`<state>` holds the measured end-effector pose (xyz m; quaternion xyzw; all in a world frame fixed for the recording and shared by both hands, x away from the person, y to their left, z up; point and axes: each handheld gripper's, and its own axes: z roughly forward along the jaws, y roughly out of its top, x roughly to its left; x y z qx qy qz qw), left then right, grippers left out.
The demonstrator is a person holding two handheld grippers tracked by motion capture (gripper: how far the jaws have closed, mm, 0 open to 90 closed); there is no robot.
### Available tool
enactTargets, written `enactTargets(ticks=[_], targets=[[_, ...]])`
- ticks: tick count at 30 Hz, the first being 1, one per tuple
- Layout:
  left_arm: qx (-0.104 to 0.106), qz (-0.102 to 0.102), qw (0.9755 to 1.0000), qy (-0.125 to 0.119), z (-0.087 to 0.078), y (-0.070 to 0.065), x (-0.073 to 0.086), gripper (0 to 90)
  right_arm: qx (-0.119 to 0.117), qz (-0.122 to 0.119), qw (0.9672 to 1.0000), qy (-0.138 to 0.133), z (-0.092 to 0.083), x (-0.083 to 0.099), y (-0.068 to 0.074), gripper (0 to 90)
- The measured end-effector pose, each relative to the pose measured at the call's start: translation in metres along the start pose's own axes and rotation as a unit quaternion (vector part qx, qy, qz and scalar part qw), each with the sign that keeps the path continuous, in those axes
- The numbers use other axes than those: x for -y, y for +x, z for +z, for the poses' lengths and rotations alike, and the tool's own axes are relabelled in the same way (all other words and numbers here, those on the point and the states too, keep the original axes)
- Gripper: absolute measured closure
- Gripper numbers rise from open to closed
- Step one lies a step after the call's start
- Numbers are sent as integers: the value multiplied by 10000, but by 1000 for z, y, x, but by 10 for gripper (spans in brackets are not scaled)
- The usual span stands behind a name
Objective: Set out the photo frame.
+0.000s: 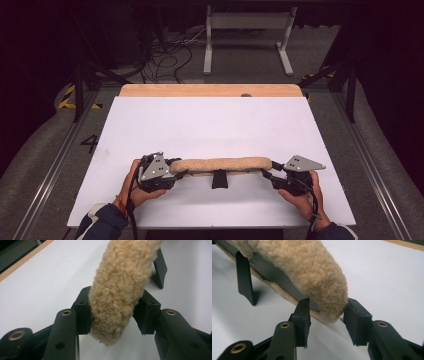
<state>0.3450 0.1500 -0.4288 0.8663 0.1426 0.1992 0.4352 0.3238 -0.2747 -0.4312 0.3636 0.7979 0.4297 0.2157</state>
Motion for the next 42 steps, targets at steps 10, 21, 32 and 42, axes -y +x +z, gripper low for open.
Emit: enactTargets(ticks=[10,21,32,42], targets=[[-520,315,9981,123,-2,-14,-8,567,201,94,9997,90,8,-6,-4,595],[-698,495,9962,173,-4,-23,-6,638,440,138,9989,-50,36,-29,-22,688],[-484,373,9980,145,-5,-35,-7,661,444,465,9979,-27,55,-43,-30,678],[-457,362,9982,153,-5,-41,-8,654,441,523,9976,87,50,-43,-22,651]])
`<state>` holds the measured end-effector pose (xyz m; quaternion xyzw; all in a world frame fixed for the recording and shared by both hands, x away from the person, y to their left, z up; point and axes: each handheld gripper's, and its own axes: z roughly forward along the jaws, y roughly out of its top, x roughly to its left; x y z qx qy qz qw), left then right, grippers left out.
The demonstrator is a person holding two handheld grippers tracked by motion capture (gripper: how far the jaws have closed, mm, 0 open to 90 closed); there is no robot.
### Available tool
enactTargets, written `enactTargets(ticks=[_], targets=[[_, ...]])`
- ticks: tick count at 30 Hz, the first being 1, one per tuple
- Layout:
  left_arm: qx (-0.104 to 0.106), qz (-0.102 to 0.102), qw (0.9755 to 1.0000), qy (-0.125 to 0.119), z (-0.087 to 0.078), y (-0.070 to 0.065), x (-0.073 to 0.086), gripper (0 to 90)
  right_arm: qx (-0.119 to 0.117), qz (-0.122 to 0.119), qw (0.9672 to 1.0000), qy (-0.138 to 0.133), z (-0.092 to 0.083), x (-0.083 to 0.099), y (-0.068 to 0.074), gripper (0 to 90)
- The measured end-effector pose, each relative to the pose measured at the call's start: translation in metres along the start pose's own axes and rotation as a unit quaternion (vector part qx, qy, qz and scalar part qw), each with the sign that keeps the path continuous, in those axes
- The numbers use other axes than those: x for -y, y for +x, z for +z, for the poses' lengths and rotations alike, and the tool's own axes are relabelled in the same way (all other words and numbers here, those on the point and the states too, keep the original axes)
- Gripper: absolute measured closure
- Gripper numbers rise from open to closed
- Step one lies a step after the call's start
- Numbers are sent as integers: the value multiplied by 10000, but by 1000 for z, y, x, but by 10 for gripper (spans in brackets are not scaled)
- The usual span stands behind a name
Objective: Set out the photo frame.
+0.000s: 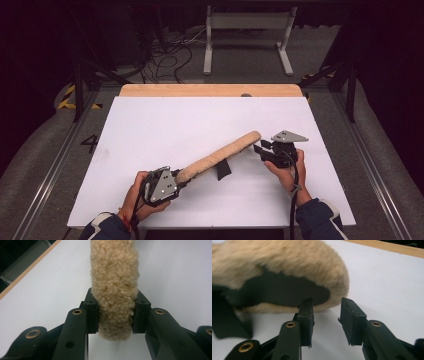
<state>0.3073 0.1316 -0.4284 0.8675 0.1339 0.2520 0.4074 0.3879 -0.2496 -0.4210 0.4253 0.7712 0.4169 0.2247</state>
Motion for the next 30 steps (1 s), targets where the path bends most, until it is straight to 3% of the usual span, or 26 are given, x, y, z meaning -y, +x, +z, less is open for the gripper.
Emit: enactTargets(ticks=[4,6,14,20,22,26,30], targets=[[57,2,10000,-32,0,0,0,650,-218,-105,9997,-7,-12,8,6,819],[82,0,10000,-57,0,0,0,648,-235,-144,9996,-109,-13,6,9,845],[198,10,9998,-91,-1,-3,1,622,-215,-94,9993,-291,4,-4,20,845],[313,47,9994,-147,-3,-11,-1,624,-233,-6,9993,-286,13,-8,17,788],[381,134,9990,-192,-2,-14,-2,626,-275,101,9993,-249,18,-10,14,778],[549,255,9979,-231,-1,-18,-4,625,-276,86,9994,-184,25,-11,14,772],[714,209,9968,-291,2,-20,-6,626,-325,113,9993,-129,34,-16,13,766]])
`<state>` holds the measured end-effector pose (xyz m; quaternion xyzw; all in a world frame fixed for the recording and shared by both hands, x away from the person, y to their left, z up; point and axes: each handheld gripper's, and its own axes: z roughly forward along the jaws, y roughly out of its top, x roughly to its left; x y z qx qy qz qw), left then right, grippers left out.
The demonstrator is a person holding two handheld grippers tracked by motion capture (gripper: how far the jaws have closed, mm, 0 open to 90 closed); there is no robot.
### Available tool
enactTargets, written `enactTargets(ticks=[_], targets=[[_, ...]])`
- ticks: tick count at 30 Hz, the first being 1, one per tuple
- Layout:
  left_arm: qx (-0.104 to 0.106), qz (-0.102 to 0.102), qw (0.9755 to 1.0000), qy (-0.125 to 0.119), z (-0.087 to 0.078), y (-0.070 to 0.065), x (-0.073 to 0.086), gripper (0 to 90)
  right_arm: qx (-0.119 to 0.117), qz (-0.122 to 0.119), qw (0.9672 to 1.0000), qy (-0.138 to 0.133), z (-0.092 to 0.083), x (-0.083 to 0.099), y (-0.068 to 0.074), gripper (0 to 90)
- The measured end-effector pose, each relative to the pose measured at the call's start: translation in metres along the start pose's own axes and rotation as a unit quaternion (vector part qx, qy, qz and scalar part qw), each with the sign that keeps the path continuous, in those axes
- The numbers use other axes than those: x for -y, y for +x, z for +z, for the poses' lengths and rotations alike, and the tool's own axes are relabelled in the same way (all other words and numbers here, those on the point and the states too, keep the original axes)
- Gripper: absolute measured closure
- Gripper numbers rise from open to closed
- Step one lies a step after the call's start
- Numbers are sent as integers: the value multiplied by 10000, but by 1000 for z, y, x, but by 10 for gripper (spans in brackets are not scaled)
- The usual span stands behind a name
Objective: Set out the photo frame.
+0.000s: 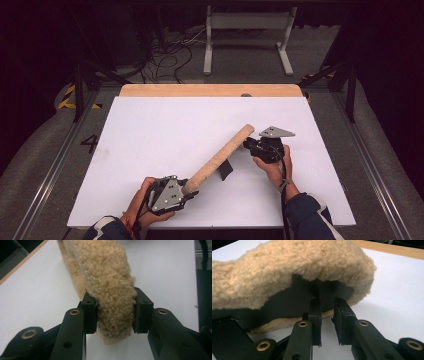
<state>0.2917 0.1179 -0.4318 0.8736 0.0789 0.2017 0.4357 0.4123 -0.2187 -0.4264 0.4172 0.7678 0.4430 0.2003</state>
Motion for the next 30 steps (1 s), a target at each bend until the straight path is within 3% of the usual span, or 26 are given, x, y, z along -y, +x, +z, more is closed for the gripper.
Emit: enactTargets(ticks=[13,18,23,30], targets=[[196,117,9997,-95,16,-12,-13,600,-33,-19,10000,32,21,-16,1,711],[437,-54,9988,-206,21,-7,-13,567,-153,-182,9996,156,25,-18,7,746],[434,-91,9988,-206,26,-7,-16,519,-234,-395,9983,359,31,-26,17,761],[757,-274,9962,-335,27,-1,-13,490,-432,-160,9985,305,26,-25,13,708]])
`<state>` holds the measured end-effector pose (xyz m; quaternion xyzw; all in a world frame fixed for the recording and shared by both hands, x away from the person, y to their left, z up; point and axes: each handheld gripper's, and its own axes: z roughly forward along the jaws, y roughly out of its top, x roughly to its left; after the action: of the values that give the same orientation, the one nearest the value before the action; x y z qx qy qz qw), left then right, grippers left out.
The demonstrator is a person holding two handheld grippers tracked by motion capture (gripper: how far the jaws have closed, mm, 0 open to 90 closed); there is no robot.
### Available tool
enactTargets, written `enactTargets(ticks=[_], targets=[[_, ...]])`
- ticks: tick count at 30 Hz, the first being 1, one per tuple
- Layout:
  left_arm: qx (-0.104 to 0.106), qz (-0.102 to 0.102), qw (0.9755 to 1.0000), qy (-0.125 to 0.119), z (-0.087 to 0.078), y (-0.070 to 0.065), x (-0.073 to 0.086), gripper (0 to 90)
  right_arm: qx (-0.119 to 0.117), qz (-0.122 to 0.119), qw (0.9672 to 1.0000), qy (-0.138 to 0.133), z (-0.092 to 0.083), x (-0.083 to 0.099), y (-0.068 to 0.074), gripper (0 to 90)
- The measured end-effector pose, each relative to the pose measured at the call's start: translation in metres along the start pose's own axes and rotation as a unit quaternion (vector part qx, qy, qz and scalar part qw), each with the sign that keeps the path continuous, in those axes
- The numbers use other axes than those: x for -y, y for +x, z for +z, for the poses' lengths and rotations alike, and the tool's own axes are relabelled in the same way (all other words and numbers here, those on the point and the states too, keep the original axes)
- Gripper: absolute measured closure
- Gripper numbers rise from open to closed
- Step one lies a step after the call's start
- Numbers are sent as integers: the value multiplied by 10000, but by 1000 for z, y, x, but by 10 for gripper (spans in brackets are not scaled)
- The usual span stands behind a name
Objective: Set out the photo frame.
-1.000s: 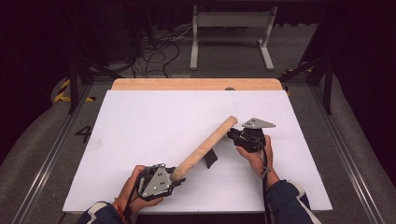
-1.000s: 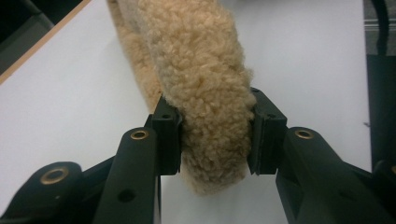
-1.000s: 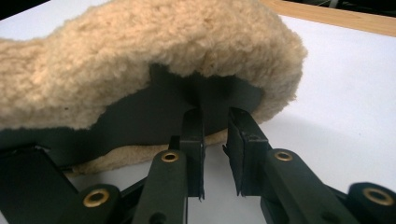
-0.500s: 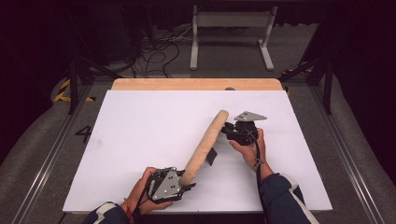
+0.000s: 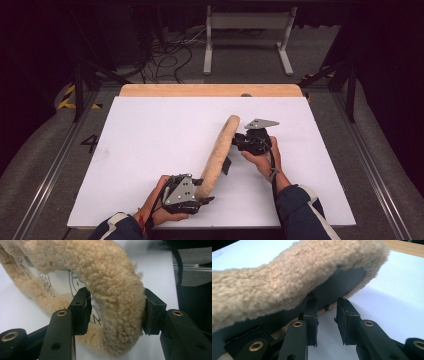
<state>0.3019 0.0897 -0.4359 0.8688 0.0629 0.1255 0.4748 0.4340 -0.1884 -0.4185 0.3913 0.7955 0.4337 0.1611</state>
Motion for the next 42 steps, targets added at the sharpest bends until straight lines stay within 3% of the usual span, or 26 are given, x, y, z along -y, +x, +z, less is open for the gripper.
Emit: enactTargets(ticks=[4,11,16,18,22,34,36,39,42], targets=[[251,92,9996,-34,-9,-2,1,488,-122,190,9996,-180,-15,2,1,665],[103,68,9999,-25,-17,-3,3,575,-506,547,9960,-494,-50,3,5,520],[74,91,9999,23,-8,-6,0,604,-754,686,9938,-454,-62,-5,23,427],[76,92,9999,15,-6,-6,-1,599,-771,707,9939,-349,-61,-7,31,401],[99,105,9999,-9,-3,-8,-3,591,-1038,789,9911,-277,-54,-11,41,332],[168,91,9998,-49,7,-11,-9,550,-845,944,9913,361,-32,-22,53,250],[152,88,9998,-63,9,-12,-10,545,-832,1010,9903,462,-29,-23,54,244],[138,136,9998,-54,13,-16,-12,539,-925,1283,9847,735,-19,-22,54,258],[131,148,9998,-35,14,-16,-14,534,-877,1315,9834,891,-13,-21,56,268]])
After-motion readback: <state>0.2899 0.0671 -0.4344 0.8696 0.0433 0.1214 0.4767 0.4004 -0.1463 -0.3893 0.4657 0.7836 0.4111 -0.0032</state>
